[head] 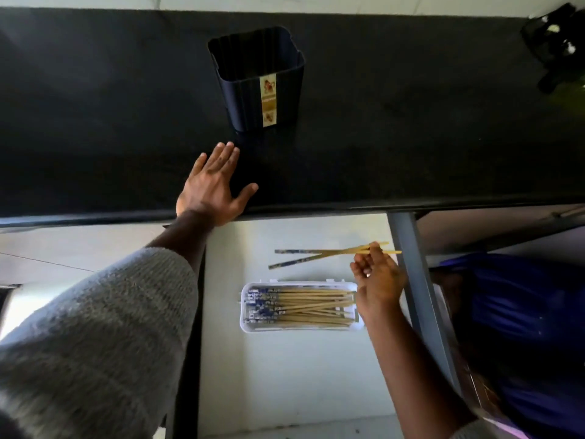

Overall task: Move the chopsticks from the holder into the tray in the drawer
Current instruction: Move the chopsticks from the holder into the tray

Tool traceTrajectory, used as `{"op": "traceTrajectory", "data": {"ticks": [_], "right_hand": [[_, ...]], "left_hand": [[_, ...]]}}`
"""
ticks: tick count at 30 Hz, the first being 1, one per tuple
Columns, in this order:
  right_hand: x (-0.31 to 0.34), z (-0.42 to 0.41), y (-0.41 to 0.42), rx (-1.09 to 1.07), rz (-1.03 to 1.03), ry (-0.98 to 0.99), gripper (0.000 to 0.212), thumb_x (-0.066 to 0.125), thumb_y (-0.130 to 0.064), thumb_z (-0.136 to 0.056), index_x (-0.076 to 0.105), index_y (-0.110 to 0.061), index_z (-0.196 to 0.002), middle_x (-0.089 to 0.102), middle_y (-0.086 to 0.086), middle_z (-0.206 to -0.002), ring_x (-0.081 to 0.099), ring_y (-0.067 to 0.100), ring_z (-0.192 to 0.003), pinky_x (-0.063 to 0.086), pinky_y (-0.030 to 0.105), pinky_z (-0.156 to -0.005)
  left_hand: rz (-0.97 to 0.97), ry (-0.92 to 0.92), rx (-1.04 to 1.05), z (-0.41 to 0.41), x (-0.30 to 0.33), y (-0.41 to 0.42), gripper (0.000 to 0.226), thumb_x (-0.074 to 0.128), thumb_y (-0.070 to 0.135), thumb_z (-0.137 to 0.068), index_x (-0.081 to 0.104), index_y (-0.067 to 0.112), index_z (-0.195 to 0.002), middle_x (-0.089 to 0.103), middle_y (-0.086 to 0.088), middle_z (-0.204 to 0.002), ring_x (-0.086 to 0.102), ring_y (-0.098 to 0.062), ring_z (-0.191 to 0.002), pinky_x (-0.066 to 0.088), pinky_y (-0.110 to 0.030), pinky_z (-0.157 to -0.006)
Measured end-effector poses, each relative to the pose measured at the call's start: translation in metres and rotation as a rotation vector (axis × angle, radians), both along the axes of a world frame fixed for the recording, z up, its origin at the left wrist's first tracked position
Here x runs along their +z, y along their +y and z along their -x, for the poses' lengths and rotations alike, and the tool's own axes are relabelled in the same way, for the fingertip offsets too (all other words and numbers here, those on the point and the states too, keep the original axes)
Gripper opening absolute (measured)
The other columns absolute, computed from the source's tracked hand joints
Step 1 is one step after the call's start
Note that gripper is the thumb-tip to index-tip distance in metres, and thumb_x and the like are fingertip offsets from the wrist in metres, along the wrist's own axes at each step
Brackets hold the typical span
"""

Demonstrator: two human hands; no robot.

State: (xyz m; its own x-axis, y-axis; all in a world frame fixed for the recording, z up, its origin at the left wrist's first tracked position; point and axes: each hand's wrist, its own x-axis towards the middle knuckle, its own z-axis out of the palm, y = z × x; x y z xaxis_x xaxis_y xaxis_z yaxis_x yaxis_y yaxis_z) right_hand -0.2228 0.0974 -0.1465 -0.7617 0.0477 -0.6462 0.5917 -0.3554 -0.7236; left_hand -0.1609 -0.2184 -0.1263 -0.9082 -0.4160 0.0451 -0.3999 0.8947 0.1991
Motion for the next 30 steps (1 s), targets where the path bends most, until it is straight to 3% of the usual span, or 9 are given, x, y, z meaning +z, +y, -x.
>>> {"op": "traceTrajectory", "data": {"ticks": [6, 10, 14, 20, 26, 30], "right_hand": [[-0.045, -0.048, 0.018, 0.038, -0.388, -0.099, 0.018, 0.066, -0.008, -0.094, 0.06, -0.008, -0.077, 0.058, 0.011, -0.059, 0.052, 0.016, -0.044, 0.049, 0.029, -0.048], [-0.057, -0.062, 0.019, 0.018, -0.553, -0.11, 0.012, 0.068, -0.012, -0.093, 0.06, -0.005, -0.088, 0.063, 0.012, -0.062, 0.059, 0.019, -0.044, 0.059, 0.035, -0.055], [-0.059, -0.066, 0.012, -0.016, -0.56, -0.092, 0.021, 0.066, -0.012, -0.094, 0.053, -0.017, -0.079, 0.064, 0.013, -0.07, 0.062, 0.016, -0.046, 0.056, 0.028, -0.047], [-0.067, -0.076, 0.005, 0.039, -0.559, -0.131, 0.008, 0.066, -0.01, -0.094, 0.061, -0.004, -0.092, 0.064, 0.012, -0.068, 0.058, 0.006, -0.036, 0.054, 0.023, -0.042], [-0.071, -0.072, 0.008, 0.195, -0.527, -0.195, 0.018, 0.07, -0.012, -0.092, 0.062, -0.005, -0.078, 0.064, 0.007, -0.057, 0.062, 0.017, -0.048, 0.061, 0.036, -0.063], [-0.074, -0.067, 0.011, 0.209, -0.463, -0.27, 0.018, 0.075, -0.009, -0.087, 0.065, 0.005, -0.092, 0.067, 0.014, -0.069, 0.063, 0.02, -0.056, 0.062, 0.036, -0.066]], "left_hand": [[0.002, -0.005, 0.005, 0.0, 0.002, 0.001, 0.09, 0.029, 0.069, -0.089, 0.022, 0.011, -0.158, 0.017, -0.005, -0.166, 0.008, -0.016, -0.154, 0.009, -0.041, -0.125], [0.011, -0.013, 0.004, 0.0, 0.001, 0.001, 0.088, 0.032, 0.068, -0.092, 0.02, 0.012, -0.158, 0.015, -0.004, -0.166, 0.007, -0.016, -0.154, 0.008, -0.041, -0.125], [0.013, -0.016, 0.002, 0.0, 0.001, 0.001, 0.087, 0.031, 0.068, -0.093, 0.018, 0.013, -0.159, 0.014, -0.004, -0.166, 0.007, -0.016, -0.154, 0.008, -0.041, -0.125], [0.013, -0.018, 0.002, 0.0, 0.001, 0.002, 0.085, 0.035, 0.067, -0.094, 0.018, 0.013, -0.159, 0.014, -0.004, -0.167, 0.007, -0.016, -0.154, 0.007, -0.041, -0.126], [0.014, -0.019, 0.003, 0.0, 0.0, 0.001, 0.085, 0.035, 0.067, -0.094, 0.018, 0.013, -0.159, 0.014, -0.005, -0.167, 0.006, -0.016, -0.154, 0.007, -0.041, -0.125], [0.007, -0.002, -0.005, 0.0, -0.001, 0.0, 0.087, 0.033, 0.069, -0.093, 0.019, 0.013, -0.158, 0.015, -0.005, -0.166, 0.007, -0.016, -0.154, 0.009, -0.042, -0.125]]}}
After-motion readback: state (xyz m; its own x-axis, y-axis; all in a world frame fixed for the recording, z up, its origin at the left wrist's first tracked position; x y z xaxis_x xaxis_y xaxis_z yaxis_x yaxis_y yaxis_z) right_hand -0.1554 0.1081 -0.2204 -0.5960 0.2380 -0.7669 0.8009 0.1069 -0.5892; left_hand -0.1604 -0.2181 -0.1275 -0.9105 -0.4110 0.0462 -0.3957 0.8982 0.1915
